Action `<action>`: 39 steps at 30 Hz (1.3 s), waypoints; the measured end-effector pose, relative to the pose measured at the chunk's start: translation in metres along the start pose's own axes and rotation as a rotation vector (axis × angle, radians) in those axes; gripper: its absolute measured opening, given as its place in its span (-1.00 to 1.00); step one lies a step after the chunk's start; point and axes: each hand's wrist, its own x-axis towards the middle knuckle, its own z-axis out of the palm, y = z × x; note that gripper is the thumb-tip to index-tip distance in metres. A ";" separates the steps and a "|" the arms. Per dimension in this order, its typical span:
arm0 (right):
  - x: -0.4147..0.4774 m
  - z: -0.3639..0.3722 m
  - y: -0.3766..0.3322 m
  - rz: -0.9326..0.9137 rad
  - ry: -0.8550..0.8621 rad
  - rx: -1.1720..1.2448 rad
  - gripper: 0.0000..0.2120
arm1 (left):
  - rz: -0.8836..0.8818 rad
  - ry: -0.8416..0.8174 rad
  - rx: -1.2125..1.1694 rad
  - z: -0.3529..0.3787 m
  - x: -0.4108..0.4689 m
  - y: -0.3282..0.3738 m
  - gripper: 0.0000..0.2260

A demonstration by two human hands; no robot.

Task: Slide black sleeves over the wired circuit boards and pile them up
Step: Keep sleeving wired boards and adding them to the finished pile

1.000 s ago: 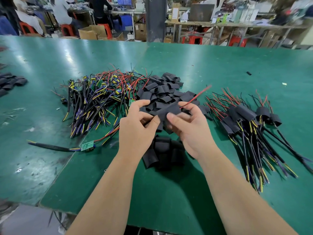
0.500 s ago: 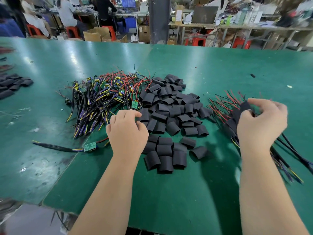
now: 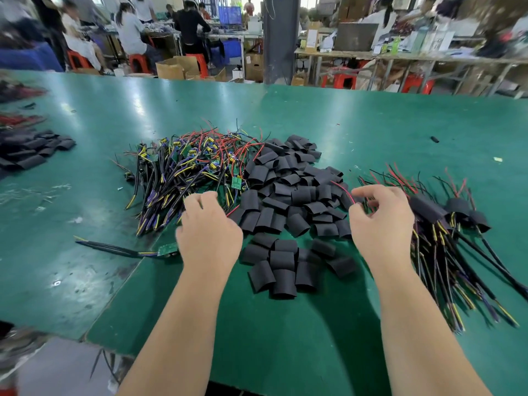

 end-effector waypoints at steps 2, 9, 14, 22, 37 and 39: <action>0.000 0.001 0.000 -0.003 -0.004 0.005 -0.78 | -0.025 0.004 0.143 -0.010 0.005 -0.016 -0.59; -0.003 0.006 -0.002 0.016 -0.062 0.033 -0.77 | 0.023 -0.055 0.363 -0.020 0.003 -0.052 -0.86; -0.005 0.010 0.002 0.048 -0.093 0.065 -0.80 | 0.110 0.137 0.026 -0.017 0.007 -0.042 -0.91; -0.020 0.018 -0.024 0.315 -0.669 1.062 -0.78 | 0.580 0.088 -0.661 -0.018 0.007 0.012 -0.91; -0.022 0.028 -0.022 0.479 -0.393 1.078 -0.90 | 0.421 -0.217 -0.743 0.016 -0.005 0.011 -0.83; -0.021 0.028 -0.022 0.561 -0.346 1.140 -0.91 | 0.498 -0.199 -0.642 0.018 -0.009 0.011 -0.73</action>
